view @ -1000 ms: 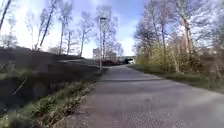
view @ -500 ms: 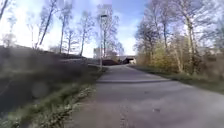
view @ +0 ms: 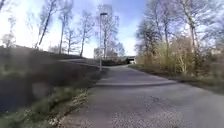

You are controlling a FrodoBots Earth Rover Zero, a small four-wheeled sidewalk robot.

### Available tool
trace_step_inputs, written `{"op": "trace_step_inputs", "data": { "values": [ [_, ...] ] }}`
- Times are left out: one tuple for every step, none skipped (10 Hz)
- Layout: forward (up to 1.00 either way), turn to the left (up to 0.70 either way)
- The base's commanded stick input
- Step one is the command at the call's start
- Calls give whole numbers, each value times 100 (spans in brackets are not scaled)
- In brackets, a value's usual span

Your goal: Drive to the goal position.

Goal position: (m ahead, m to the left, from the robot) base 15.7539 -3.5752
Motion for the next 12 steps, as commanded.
{"op": "trace_step_inputs", "data": {
  "values": [
    [100, 0],
    [100, 0],
    [100, 0],
    [100, 0],
    [100, -3],
    [100, -3],
    [100, -2],
    [100, 0],
    [100, 0],
    [100, 0],
    [100, -15],
    [100, -39]
  ]
}}
